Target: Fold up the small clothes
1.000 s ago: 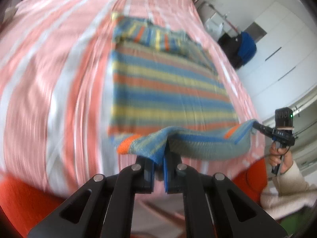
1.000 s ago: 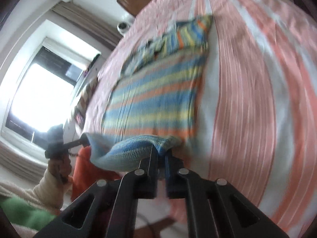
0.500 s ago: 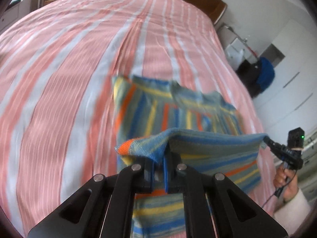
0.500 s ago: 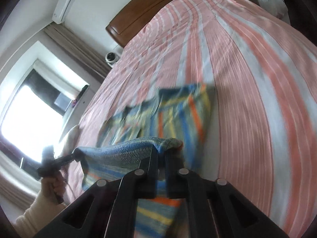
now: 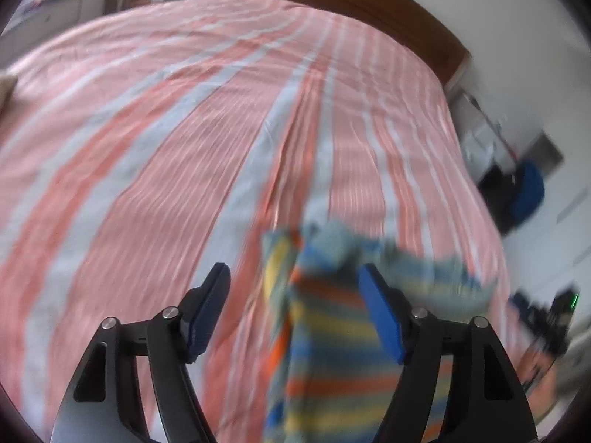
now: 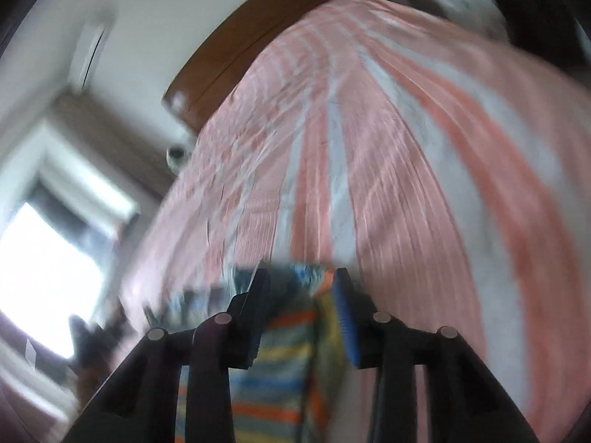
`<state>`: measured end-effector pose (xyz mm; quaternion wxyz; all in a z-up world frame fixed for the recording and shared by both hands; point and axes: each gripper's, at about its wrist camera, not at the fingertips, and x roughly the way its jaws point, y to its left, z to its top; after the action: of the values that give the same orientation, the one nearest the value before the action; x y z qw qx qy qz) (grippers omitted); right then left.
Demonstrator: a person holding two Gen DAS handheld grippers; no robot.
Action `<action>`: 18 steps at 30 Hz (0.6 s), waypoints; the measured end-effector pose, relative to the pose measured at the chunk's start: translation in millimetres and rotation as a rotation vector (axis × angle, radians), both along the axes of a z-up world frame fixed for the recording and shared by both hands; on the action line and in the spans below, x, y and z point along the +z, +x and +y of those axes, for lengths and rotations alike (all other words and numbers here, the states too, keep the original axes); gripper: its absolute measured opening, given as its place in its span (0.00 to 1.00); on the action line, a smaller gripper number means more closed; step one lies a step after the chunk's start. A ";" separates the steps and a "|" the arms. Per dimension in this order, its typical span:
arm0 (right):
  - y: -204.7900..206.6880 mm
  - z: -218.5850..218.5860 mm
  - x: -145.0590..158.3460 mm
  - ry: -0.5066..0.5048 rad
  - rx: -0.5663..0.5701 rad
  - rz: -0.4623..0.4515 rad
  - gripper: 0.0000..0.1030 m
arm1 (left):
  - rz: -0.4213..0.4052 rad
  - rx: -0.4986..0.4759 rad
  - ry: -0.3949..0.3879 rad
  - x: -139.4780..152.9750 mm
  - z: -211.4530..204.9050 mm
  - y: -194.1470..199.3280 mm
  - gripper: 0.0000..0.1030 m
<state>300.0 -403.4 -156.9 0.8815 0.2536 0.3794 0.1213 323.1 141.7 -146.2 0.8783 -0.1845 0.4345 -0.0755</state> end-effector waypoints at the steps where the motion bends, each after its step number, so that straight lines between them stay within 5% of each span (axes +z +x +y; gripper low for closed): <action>1: -4.2 6.9 6.6 -0.024 0.042 0.004 0.36 | -0.003 -0.028 0.017 -0.1 -2.5 -19.0 0.78; 4: -11.5 59.2 13.3 -0.029 0.254 0.086 0.36 | 0.003 -0.067 0.049 -4.5 -7.2 -58.9 0.80; 9: 2.9 125.3 -8.1 0.001 0.369 0.200 0.36 | 0.011 -0.080 0.171 -11.7 -28.0 -123.8 0.83; 13: -4.7 170.0 -14.0 -0.051 0.380 0.153 0.36 | -0.016 -0.092 0.250 -14.3 -50.8 -163.9 0.92; 18: -67.5 197.1 -3.9 -0.205 0.424 0.040 0.38 | -0.031 -0.088 0.292 -25.3 -67.0 -178.9 0.92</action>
<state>232.5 -206.2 -160.8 0.8497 0.0796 0.4519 0.2596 144.3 74.6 -171.5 0.8982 -0.0343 0.4351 -0.0529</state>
